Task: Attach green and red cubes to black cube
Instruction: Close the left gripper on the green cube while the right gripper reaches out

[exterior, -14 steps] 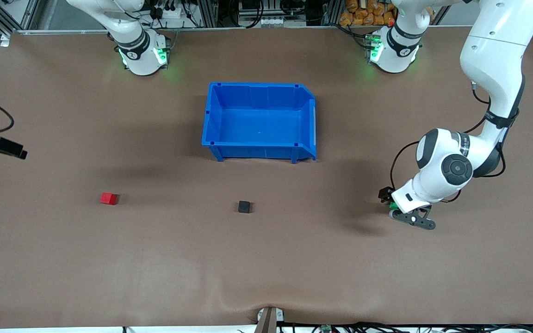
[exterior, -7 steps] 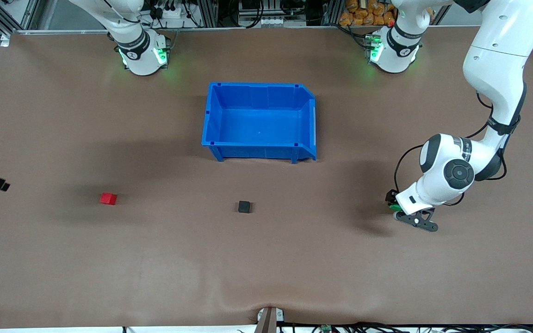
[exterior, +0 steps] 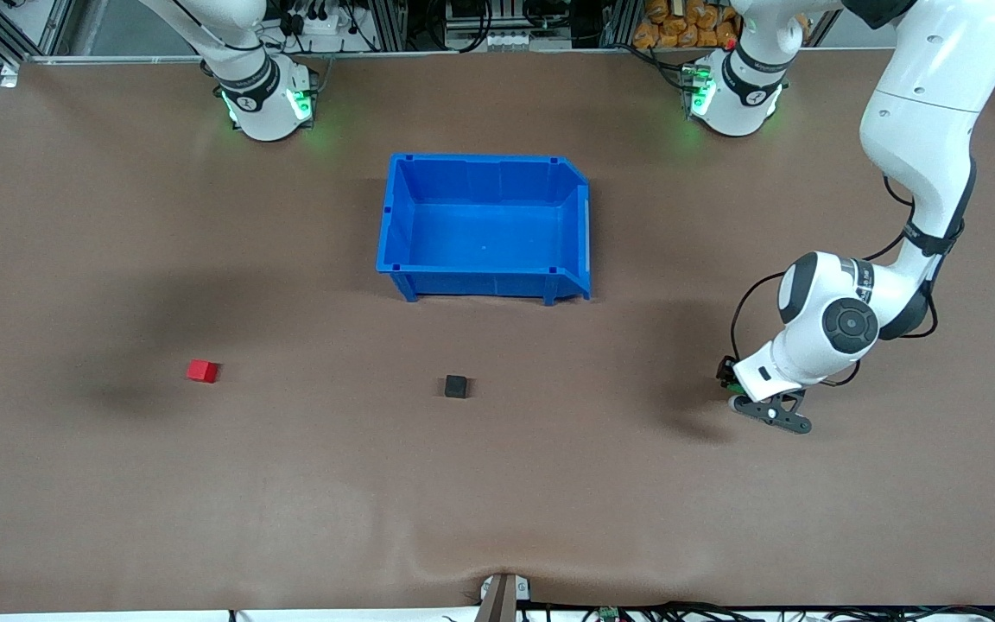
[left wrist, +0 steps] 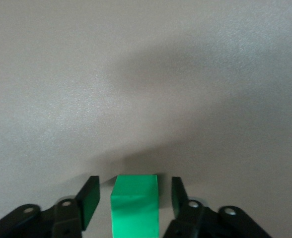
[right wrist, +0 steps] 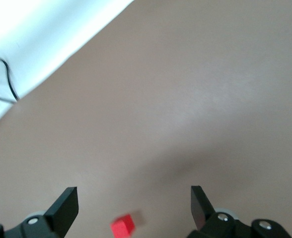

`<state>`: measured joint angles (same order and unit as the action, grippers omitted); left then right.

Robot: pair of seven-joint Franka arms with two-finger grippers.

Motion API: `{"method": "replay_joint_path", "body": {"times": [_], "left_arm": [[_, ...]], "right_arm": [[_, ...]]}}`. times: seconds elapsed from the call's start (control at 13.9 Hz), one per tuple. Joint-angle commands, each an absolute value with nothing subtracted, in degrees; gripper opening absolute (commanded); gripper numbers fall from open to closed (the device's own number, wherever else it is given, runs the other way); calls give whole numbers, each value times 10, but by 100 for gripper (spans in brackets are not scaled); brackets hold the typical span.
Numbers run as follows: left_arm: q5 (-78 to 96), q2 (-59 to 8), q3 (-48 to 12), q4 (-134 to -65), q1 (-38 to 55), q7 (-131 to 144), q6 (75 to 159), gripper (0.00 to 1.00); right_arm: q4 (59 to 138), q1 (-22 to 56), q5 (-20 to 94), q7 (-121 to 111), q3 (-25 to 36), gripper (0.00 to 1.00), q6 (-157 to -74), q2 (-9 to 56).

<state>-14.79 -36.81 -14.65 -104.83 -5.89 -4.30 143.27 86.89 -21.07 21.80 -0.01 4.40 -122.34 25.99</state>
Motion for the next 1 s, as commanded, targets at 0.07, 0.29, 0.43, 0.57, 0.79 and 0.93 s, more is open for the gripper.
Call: {"method": "replay_joint_path", "body": {"times": [0.07, 0.29, 0.43, 0.57, 0.79, 0.93], "left_arm": [[-161, -373, -148, -1043, -59, -35, 1439, 37], [-157, -372, -149, -1044, -55, -5, 1438, 0], [-158, -367, -151, -1040, -41, 66, 1436, 0], [-156, -363, -152, -1031, -31, 118, 1434, 0], [-153, -357, -163, -1017, -30, 189, 1432, 0], [-153, -357, -174, -1003, -28, 242, 1426, 0]], "right_arm": [[850, -225, 299, 5, 34, 100, -1250, 290], [856, -224, 312, -2, 34, 100, -1249, 293], [862, -220, 310, -10, 33, 100, -1241, 293], [877, -214, 309, -130, 33, 100, -1238, 292], [885, -233, 313, -312, 32, 100, -1201, 293], [882, -229, 315, -331, 31, 100, -1161, 292]]}}
